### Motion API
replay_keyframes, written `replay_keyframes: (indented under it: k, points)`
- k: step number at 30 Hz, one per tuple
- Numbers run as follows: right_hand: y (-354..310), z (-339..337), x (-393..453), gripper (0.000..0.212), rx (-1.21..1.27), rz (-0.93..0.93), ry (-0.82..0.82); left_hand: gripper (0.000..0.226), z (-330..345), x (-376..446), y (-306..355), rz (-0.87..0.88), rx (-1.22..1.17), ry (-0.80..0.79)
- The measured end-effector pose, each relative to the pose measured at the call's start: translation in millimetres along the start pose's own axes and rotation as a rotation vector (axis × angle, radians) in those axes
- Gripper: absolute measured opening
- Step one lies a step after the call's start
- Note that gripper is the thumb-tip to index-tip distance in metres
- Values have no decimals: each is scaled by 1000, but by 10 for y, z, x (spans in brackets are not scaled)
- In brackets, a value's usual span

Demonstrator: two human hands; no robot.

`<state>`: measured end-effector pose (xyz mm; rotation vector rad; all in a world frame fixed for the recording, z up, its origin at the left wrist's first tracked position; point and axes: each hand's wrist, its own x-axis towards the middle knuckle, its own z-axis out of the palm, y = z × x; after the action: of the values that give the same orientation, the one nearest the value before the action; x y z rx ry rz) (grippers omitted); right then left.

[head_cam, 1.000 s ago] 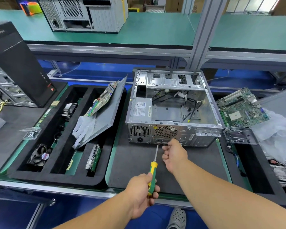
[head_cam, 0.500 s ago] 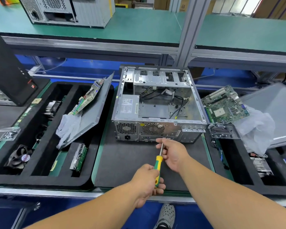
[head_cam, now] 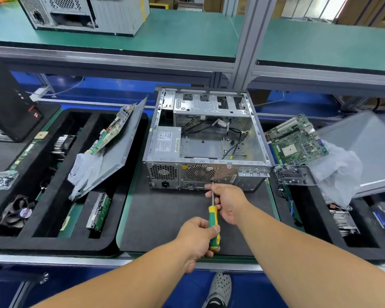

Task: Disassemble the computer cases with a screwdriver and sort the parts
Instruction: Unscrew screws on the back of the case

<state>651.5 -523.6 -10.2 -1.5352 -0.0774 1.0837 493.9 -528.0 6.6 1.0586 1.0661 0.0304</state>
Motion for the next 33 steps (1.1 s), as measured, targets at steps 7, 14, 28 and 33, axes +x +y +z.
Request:
replay_keyframes:
  k: [7, 14, 28, 33]
  points:
    - [5, -7, 18, 29, -7, 3, -12, 15, -17, -6, -4, -2, 9, 35]
    - [34, -9, 45, 30, -20, 0, -23, 15, -4, -31, -2, -8, 19, 64]
    - [10, 7, 11, 34, 44, 38, -58, 49, 36, -43, -9, 187, 327, 302]
    - [-6, 45, 5, 35, 38, 53, -34, 51, 53, -74, 36, 202, 422, 335]
